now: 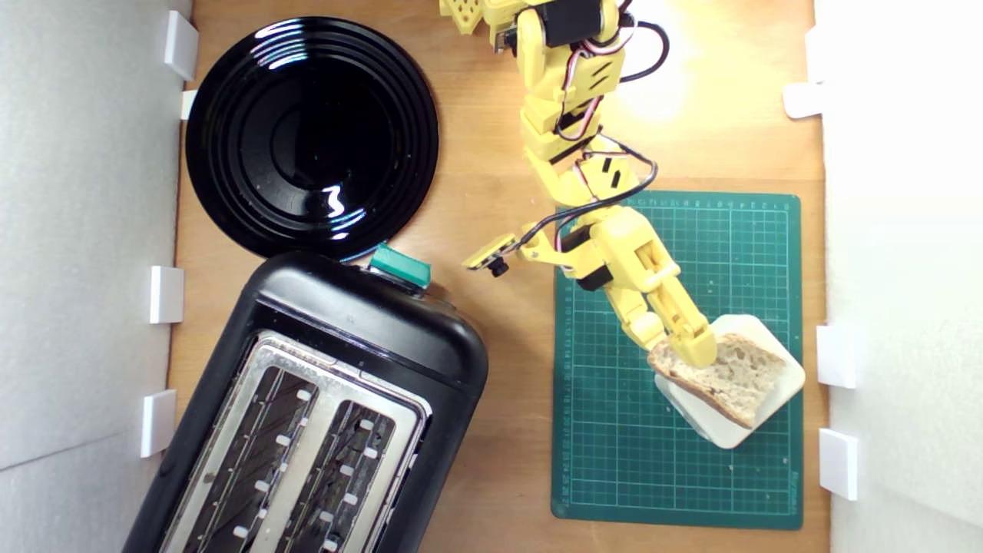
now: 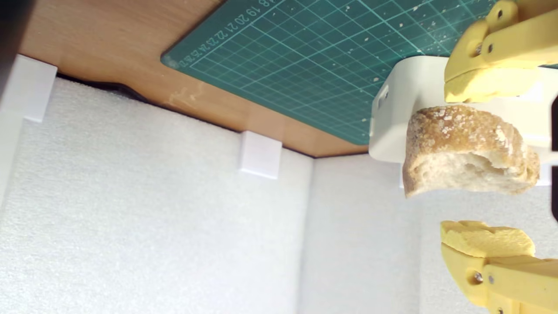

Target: Pick bread and place in toaster

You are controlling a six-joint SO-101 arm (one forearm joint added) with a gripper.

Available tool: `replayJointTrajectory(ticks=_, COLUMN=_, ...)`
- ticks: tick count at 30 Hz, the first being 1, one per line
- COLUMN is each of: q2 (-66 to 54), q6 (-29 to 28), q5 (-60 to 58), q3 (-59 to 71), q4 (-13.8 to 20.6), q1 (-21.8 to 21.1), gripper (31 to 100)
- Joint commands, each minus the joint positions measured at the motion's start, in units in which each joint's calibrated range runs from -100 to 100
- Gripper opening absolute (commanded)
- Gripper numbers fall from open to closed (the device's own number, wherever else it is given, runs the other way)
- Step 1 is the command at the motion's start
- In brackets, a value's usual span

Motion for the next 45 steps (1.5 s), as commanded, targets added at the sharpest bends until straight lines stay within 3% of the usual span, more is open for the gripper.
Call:
replayJointTrajectory(ticks=1, q2=1.13, q6=0.21, q5=-1.29, q3=-3.90, q4=-0.53, q1=-0.73, gripper=89.1)
replayJointTrajectory(ticks=37, q2=4.46, q6=0.26, q5=-1.12, q3=-9.08, q4=-0.53, q1=-1.45, gripper=89.0)
replayJointTrajectory(ticks=45, q2=4.71, q6=1.68, q5=-1.21, q3=-8.99, q4=-0.53, q1=-1.45, gripper=75.2)
